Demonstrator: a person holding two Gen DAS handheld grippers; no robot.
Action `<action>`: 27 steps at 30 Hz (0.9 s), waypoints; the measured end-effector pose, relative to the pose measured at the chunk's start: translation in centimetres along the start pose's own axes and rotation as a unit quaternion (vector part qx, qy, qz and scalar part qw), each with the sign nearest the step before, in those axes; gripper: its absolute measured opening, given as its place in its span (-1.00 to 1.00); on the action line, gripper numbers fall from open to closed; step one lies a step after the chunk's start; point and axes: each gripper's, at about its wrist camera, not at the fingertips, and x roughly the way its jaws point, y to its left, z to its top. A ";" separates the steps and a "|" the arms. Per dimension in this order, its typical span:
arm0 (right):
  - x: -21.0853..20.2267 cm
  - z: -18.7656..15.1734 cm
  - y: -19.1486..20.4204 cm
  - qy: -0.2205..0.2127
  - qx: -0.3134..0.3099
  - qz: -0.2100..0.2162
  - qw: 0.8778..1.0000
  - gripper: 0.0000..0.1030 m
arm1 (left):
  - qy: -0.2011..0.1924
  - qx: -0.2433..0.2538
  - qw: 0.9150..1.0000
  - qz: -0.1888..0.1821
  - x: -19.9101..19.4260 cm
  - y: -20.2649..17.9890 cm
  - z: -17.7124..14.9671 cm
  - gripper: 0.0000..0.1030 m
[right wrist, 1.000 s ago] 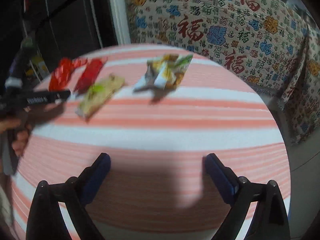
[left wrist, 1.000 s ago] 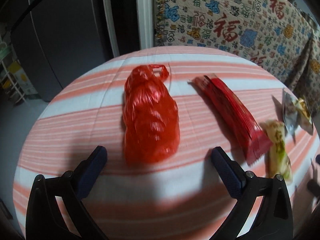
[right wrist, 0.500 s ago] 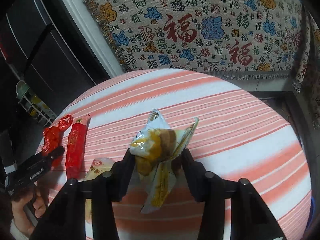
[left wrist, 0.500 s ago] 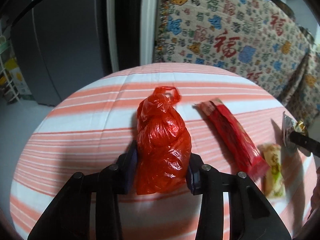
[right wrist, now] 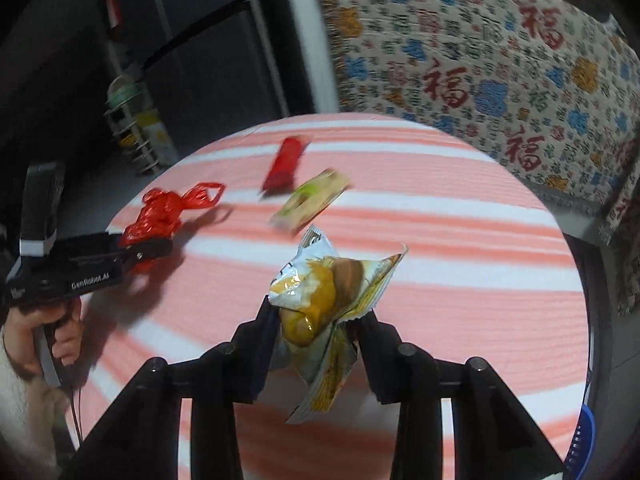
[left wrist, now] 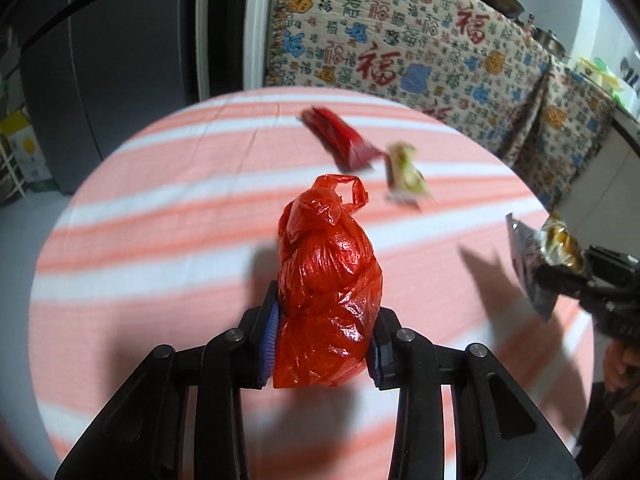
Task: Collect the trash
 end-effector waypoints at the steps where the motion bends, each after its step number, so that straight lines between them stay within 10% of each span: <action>1: -0.4 -0.8 0.6 0.003 -0.009 -0.001 1.000 -0.24 | 0.004 0.000 1.000 0.007 0.0 -0.3 -0.6 -0.14; 9: 1.2 -5.0 1.1 0.025 -0.011 -0.040 0.999 0.34 | 0.020 0.003 0.996 0.087 2.2 -0.9 -2.5 0.91; 27: 2.1 -4.7 2.1 0.034 -0.036 -0.070 0.996 0.60 | 0.023 -0.001 0.996 0.089 2.2 -0.4 -2.8 0.99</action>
